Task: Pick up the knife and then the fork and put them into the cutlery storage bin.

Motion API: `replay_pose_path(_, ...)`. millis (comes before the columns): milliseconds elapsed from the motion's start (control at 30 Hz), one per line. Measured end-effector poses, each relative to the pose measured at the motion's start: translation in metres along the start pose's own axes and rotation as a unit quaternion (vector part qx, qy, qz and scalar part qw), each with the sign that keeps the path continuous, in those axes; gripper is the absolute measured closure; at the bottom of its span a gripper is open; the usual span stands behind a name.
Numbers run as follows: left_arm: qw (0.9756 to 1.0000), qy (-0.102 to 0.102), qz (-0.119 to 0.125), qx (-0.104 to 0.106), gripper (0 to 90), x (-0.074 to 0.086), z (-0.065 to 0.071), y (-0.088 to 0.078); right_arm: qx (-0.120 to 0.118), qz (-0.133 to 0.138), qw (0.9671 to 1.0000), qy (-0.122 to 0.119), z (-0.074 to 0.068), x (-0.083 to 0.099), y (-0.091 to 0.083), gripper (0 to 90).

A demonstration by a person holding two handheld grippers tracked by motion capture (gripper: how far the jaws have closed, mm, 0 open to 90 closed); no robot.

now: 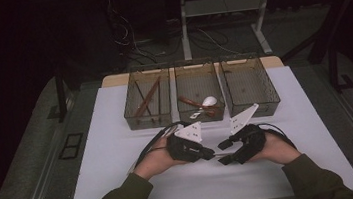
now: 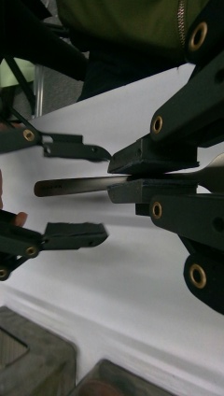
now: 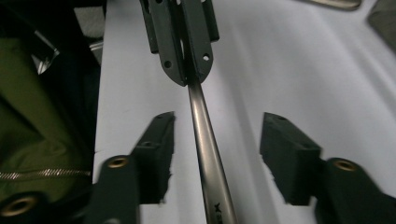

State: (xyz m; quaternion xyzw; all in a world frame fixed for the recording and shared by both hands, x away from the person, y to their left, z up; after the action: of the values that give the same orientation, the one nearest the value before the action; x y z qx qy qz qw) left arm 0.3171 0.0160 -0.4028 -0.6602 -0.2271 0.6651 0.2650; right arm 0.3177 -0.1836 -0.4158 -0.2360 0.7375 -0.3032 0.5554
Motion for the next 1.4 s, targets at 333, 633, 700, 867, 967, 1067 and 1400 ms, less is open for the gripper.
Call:
replay_pose_path(333, 0.9999, 0.013, -0.006, 0.004, 83.8, -0.002, 0.004, 0.004, -0.035, -0.023, 0.9991, -0.011, -0.004, 0.001, 0.007, 77.4)
replay_pose_path(633, 0.9997, 0.017, -0.015, 0.01, 83.5, 0.0, 0.006, 0.005, -0.035, -0.035, 0.9981, -0.037, -0.009, 0.0, 0.01, 81.8)
replay_pose_path(700, 0.9999, 0.008, -0.011, 0.008, 84.2, 0.0, 0.007, 0.006, -0.033, -0.034, 0.9981, -0.04, -0.009, 0.0, 0.011, 86.7)
replay_pose_path(867, 1.0, -0.006, -0.002, 0.001, 69.0, 0.002, 0.005, 0.006, -0.023, -0.038, 0.9981, -0.043, -0.008, 0.001, 0.012, 86.6)
replay_pose_path(967, 0.9996, -0.019, 0.016, -0.016, 60.5, 0.005, 0.001, 0.001, -0.013, -0.043, 0.9981, -0.042, -0.006, 0.002, 0.011, 86.6)
replay_pose_path(1067, 0.9979, -0.047, 0.029, -0.033, 53.7, 0.012, -0.001, -0.008, 0.004, -0.044, 0.9985, -0.034, -0.002, 0.006, 0.007, 86.5)
replay_pose_path(1400, 0.9869, -0.099, 0.06, -0.112, 40.0, 0.039, 0.004, -0.041, 0.062, -0.041, 0.9972, 0.008, 0.016, 0.022, -0.015, 86.4)
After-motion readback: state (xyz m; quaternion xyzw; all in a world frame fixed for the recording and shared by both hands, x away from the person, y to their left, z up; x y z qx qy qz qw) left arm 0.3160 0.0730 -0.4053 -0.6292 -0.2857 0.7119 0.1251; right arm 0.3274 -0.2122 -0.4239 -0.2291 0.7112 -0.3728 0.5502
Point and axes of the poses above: each handheld gripper's, and its own axes: y roughly forward along the jaws, x roughly out of its underside, z roughly to its right, the point moved 2 cm from there along y, roughly forward along the jaws, and after that the axes turned 1 degree about -x, right-handed, at the moved point
